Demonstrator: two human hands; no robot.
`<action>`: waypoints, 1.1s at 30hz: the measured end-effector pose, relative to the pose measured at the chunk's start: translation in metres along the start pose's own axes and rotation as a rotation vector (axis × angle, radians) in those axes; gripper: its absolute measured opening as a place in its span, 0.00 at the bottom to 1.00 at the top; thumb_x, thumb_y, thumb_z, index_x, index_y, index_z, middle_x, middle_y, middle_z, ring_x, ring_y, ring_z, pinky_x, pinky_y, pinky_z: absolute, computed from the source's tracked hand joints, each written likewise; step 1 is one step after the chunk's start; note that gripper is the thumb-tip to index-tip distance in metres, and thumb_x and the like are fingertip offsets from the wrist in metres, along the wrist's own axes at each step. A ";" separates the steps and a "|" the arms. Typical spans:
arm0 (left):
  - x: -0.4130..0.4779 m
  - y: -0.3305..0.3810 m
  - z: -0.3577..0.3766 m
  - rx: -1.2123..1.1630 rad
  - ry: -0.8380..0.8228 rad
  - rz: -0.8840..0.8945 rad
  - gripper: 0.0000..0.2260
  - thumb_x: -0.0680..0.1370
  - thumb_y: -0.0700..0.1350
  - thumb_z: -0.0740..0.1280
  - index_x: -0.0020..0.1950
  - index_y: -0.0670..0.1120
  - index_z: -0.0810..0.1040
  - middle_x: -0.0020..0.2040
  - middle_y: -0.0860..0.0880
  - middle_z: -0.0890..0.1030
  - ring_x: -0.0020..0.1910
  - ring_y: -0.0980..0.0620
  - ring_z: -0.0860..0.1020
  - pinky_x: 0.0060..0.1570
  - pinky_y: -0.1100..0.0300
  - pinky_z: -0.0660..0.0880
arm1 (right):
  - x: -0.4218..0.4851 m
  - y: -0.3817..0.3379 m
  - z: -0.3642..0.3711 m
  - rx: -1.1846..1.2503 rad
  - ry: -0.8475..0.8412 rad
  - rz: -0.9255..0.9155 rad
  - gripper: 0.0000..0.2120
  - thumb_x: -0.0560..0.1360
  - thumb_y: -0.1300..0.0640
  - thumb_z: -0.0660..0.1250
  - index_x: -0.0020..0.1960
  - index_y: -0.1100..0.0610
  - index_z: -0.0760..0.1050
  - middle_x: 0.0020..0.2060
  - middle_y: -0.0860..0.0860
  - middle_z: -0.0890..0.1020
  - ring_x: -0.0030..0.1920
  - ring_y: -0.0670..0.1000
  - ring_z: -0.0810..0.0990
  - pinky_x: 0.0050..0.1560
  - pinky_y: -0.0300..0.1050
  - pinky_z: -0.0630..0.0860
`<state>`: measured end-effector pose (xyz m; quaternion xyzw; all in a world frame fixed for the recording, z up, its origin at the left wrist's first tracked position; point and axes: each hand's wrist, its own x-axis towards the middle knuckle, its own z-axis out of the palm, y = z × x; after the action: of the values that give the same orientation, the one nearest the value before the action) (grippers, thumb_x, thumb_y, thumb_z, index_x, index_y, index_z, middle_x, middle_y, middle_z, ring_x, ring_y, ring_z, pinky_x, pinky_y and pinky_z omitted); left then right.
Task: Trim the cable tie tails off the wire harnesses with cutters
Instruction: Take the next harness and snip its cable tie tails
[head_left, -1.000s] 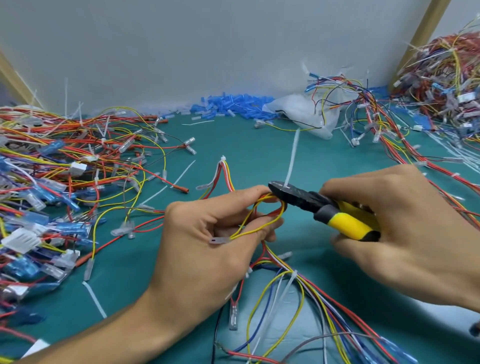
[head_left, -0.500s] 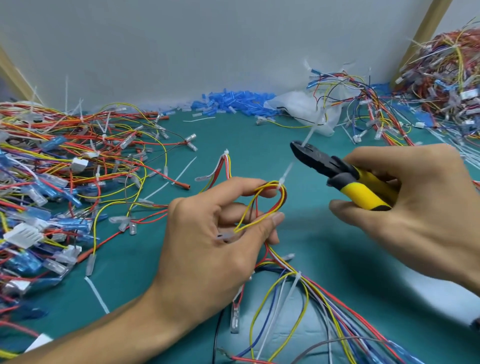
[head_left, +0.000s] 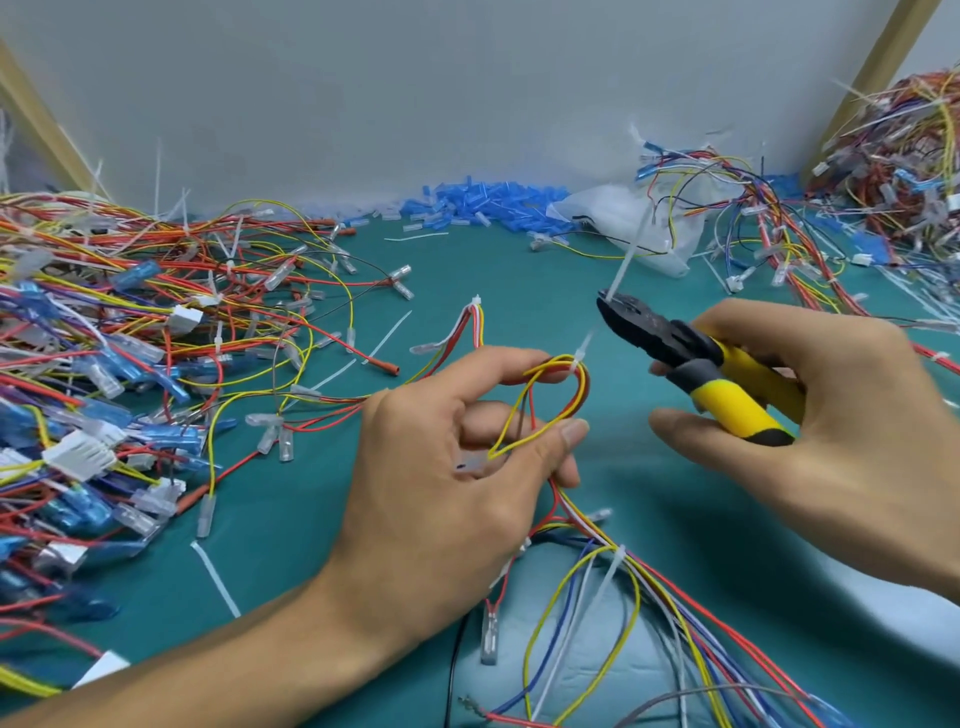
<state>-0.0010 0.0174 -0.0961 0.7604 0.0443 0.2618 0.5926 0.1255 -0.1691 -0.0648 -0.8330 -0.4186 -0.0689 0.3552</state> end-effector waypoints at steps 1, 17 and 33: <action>0.000 0.000 0.000 -0.009 0.006 -0.002 0.11 0.75 0.45 0.75 0.56 0.51 0.82 0.33 0.50 0.85 0.23 0.58 0.75 0.27 0.67 0.71 | 0.001 -0.001 -0.002 -0.008 -0.022 -0.002 0.12 0.69 0.46 0.75 0.46 0.52 0.80 0.34 0.50 0.78 0.37 0.53 0.75 0.37 0.46 0.72; -0.001 -0.010 0.003 0.090 0.094 0.094 0.15 0.73 0.39 0.76 0.57 0.53 0.86 0.39 0.56 0.87 0.37 0.58 0.87 0.38 0.63 0.82 | 0.002 -0.001 -0.009 -0.079 -0.196 -0.123 0.06 0.69 0.51 0.74 0.44 0.48 0.79 0.36 0.46 0.77 0.38 0.51 0.76 0.36 0.45 0.74; 0.001 -0.008 0.001 0.195 0.097 0.142 0.10 0.75 0.43 0.74 0.52 0.56 0.88 0.38 0.55 0.86 0.35 0.63 0.84 0.35 0.62 0.82 | 0.001 0.002 -0.009 -0.145 -0.203 -0.160 0.06 0.71 0.49 0.72 0.46 0.48 0.78 0.37 0.43 0.75 0.39 0.46 0.76 0.39 0.38 0.71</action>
<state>0.0025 0.0190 -0.1032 0.8021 0.0444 0.3341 0.4931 0.1295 -0.1752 -0.0593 -0.8232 -0.5112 -0.0424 0.2435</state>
